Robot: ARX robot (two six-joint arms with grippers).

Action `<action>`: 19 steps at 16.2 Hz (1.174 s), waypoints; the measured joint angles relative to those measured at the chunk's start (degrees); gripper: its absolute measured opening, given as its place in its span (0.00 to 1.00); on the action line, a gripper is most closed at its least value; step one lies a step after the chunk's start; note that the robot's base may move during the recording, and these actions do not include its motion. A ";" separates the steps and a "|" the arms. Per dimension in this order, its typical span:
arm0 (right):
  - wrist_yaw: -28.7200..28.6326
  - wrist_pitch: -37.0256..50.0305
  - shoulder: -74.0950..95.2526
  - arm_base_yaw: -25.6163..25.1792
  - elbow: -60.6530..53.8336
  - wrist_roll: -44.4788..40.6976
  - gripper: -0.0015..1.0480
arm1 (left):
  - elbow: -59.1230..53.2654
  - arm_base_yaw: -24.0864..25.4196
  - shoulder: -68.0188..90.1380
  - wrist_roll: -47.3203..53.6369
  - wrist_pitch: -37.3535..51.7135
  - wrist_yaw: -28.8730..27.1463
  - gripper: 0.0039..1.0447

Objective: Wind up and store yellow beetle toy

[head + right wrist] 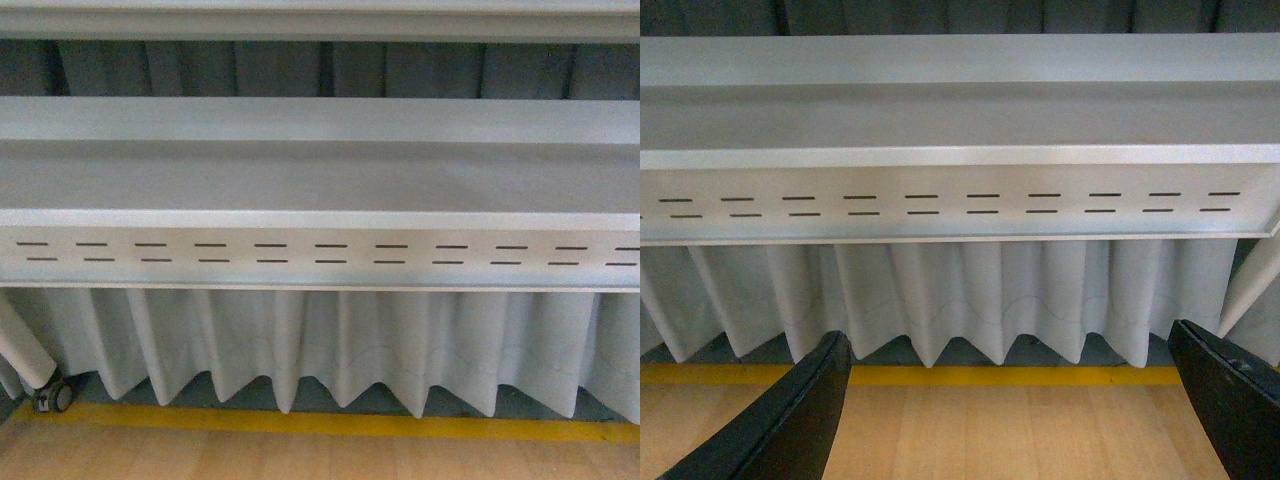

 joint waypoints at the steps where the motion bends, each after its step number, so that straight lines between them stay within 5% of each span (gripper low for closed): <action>1: 0.00 0.00 0.00 0.00 0.00 0.00 0.94 | 0.00 0.00 0.00 0.00 0.00 0.00 0.94; 19: 0.00 0.00 0.00 0.00 0.00 0.00 0.94 | 0.00 0.00 0.00 0.00 0.00 0.02 0.94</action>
